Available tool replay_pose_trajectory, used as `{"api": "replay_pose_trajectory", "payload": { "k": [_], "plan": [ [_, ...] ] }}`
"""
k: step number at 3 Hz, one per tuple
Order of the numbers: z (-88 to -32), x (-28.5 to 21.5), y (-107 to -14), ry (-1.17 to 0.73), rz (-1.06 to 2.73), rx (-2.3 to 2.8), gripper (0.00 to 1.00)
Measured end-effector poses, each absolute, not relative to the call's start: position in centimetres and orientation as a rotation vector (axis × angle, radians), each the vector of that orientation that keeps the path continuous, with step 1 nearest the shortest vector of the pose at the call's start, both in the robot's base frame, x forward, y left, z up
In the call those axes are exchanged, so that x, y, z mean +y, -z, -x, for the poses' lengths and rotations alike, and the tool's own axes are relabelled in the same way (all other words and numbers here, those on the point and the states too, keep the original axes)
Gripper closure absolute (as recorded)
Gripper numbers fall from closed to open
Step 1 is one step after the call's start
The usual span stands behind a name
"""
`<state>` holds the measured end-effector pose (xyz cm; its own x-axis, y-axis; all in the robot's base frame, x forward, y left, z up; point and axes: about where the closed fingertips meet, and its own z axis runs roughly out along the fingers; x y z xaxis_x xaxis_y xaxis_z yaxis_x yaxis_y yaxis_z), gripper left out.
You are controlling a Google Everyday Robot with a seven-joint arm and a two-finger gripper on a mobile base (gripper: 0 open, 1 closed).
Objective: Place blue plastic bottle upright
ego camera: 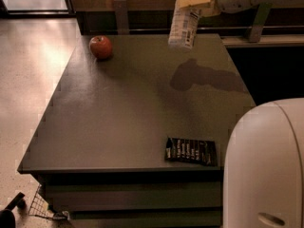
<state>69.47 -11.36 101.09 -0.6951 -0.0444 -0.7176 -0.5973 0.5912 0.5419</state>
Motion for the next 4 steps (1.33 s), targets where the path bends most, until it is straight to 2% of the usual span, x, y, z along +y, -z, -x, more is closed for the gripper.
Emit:
{"api": "replay_pose_trajectory", "payload": {
  "k": [2,4],
  "plan": [
    [-67.5,-12.5,-103.6,-1.022,0.97,1.868,1.0],
    [-66.3,-13.6,-102.7,-0.939,1.212,1.677,1.0]
  ]
}}
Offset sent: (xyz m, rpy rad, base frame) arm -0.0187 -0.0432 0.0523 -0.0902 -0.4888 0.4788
